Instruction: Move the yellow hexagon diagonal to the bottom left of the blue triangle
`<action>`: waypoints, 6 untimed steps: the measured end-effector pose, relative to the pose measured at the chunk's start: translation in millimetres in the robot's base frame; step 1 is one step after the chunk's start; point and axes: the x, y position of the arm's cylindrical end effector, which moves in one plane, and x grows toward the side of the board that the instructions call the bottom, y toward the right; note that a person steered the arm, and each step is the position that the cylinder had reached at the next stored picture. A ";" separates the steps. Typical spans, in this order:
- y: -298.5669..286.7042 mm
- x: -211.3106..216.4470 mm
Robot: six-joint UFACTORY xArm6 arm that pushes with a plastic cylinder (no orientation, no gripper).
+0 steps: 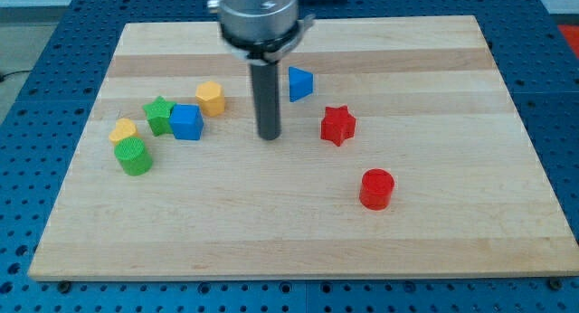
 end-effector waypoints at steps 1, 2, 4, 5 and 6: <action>-15.4 19.6; -15.4 19.7; -18.0 19.7; -18.0 19.7; -17.0 2.3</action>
